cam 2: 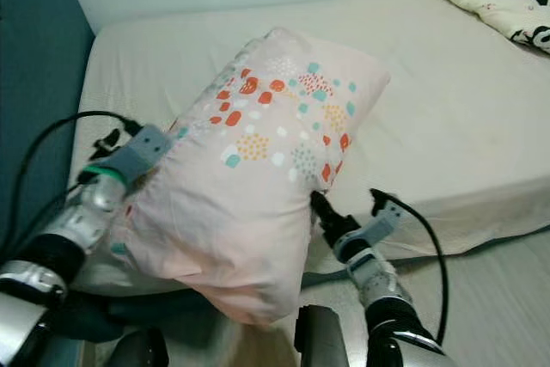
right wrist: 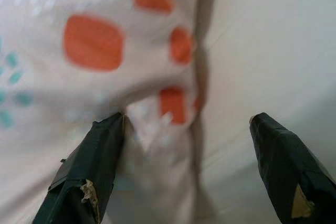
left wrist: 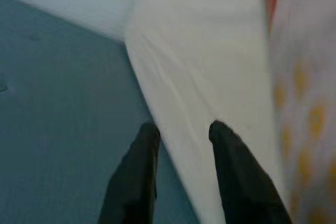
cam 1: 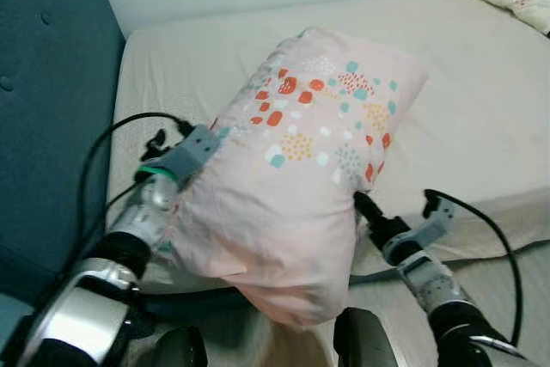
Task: Clean up the room
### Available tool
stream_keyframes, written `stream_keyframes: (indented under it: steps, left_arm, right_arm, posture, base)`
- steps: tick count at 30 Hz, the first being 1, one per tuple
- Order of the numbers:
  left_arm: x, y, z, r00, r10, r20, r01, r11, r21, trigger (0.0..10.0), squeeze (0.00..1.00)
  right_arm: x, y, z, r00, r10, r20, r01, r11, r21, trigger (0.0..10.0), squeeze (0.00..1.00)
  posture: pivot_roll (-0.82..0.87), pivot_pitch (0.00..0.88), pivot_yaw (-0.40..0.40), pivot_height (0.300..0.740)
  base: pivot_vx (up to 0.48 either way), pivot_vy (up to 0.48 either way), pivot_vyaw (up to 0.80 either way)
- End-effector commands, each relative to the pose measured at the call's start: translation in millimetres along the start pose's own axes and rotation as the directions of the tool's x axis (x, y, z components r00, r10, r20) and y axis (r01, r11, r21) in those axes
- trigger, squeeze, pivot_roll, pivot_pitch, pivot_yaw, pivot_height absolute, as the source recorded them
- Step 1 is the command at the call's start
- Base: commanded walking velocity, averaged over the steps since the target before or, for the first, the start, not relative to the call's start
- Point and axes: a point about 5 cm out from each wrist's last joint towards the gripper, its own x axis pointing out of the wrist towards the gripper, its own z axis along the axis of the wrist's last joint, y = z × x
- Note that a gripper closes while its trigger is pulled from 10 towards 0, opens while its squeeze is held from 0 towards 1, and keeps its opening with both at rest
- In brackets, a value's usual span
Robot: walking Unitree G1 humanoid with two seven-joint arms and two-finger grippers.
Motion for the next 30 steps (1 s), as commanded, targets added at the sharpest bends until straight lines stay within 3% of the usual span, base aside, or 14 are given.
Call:
stream_keyframes:
  steps: [1,8,9,10,12,16,19,20,21,23,25,26,27,30]
  left_arm:
    - [-5.5,-16.4,-12,0.994,-0.109,-0.015,0.11,0.994,0.028,10.0,0.0]
    - [-21.9,-48.7,-30,0.917,-0.399,0.004,0.399,0.917,0.001,10.0,0.0]
    - [-27.1,-58.9,-29,0.883,-0.469,0.027,0.469,0.883,-0.014,10.0,0.0]
    - [-35.7,-74.2,-18,0.807,-0.579,0.112,0.589,0.803,-0.09,10.0,0.0]
    - [-35.7,-74.2,-18,0.807,-0.579,0.112,0.589,0.803,-0.09,10.0,0.0]
    - [-45.2,-77.6,16,0.672,-0.654,0.347,0.738,0.631,-0.24,10.0,0.0]
    - [-53.2,-73.0,25,0.599,-0.677,0.427,0.797,0.553,-0.241,10.0,0.0]
    - [-53.2,-73.0,25,0.599,-0.677,0.427,0.797,0.553,-0.241,10.0,0.0]
    - [-64.9,-70.6,27,0.517,-0.705,0.486,0.851,0.487,-0.198,10.0,0.0]
    - [-69.2,-70.2,26,0.49,-0.715,0.499,0.865,0.468,-0.179,10.0,0.0]
    - [-83.0,-70.6,24,0.433,-0.735,0.521,0.892,0.432,-0.133,10.0,0.0]
    - [-83.0,-70.6,24,0.433,-0.735,0.521,0.892,0.432,-0.133,10.0,0.0]
    - [-97.8,-74.0,25,0.392,-0.745,0.539,0.91,0.399,-0.111,10.0,0.0]
    - [-104.5,-75.4,27,0.381,-0.746,0.546,0.915,0.387,-0.109,10.0,0.0]
  right_arm:
    - [-6.0,-9.1,-8,0.999,-0.047,-0.013,0.047,0.999,0.014,10.0,0.0]
    - [-3.8,-8.3,-1,0.998,-0.063,0.018,0.063,0.998,0.002,10.0,0.0]
    - [-1.4,-5.0,2,0.998,-0.057,0.028,0.057,0.998,-0.002,10.0,0.0]
    - [2.5,0.1,5,0.998,-0.051,0.04,0.051,0.999,-0.015,10.0,0.0]
    - [2.5,0.1,5,0.998,-0.051,0.04,0.051,0.999,-0.015,10.0,0.0]
    - [6.6,1.2,5,0.995,-0.104,0.008,0.104,0.993,-0.063,10.0,0.0]
    - [10.7,5.9,6,0.994,-0.109,-0.002,0.109,0.99,-0.087,10.0,0.0]
    - [10.7,5.9,6,0.994,-0.109,-0.002,0.109,0.99,-0.087,10.0,0.0]
    - [14.6,11.0,10,0.994,-0.105,0.004,0.105,0.989,-0.105,10.0,0.0]
    - [15.7,12.5,11,0.995,-0.104,0.008,0.104,0.989,-0.108,10.0,0.0]
    - [18.2,15.8,16,0.995,-0.1,0.022,0.102,0.988,-0.118,10.0,0.0]
    - [18.2,15.8,16,0.995,-0.1,0.022,0.102,0.988,-0.118,10.0,0.0]
    - [22.2,22.7,27,0.997,-0.069,0.045,0.074,0.988,-0.133,10.0,0.0]
    - [24.9,27.8,34,0.997,-0.042,0.058,0.05,0.989,-0.14,10.0,0.0]
  posture:
    - [-0.03,0.207,0.125,0.563]
    - [-0.02,0.205,0.12,0.563]
    - [-0.02,0.206,0.119,0.563]
    - [-0.02,0.206,0.118,0.563]
    - [-0.02,0.206,0.118,0.563]
    - [-0.02,0.207,0.115,0.563]
    - [-0.01,0.208,0.113,0.563]
    - [-0.01,0.208,0.113,0.563]
    - [-0.01,0.208,0.111,0.563]
    - [-0.01,0.208,0.111,0.563]
    - [-0.01,0.208,0.111,0.563]
    - [-0.01,0.208,0.111,0.563]
    - [0.01,0.213,0.114,0.563]
    - [0.01,0.213,0.114,0.563]
  base:
    - [0.0,0.0,0.0]
    - [0.0,0.0,0.0]
    - [0.0,0.0,0.0]
    - [0.0,0.0,0.0]
    - [0.0,0.0,0.0]
    - [0.0,0.0,0.0]
    - [0.0,0.0,0.0]
    - [0.0,0.0,0.0]
    - [0.0,0.0,0.0]
    - [0.0,0.0,0.0]
    - [0.0,0.0,0.0]
    - [0.0,0.0,0.0]
    - [0.0,0.0,0.0]
    - [0.0,0.0,0.0]
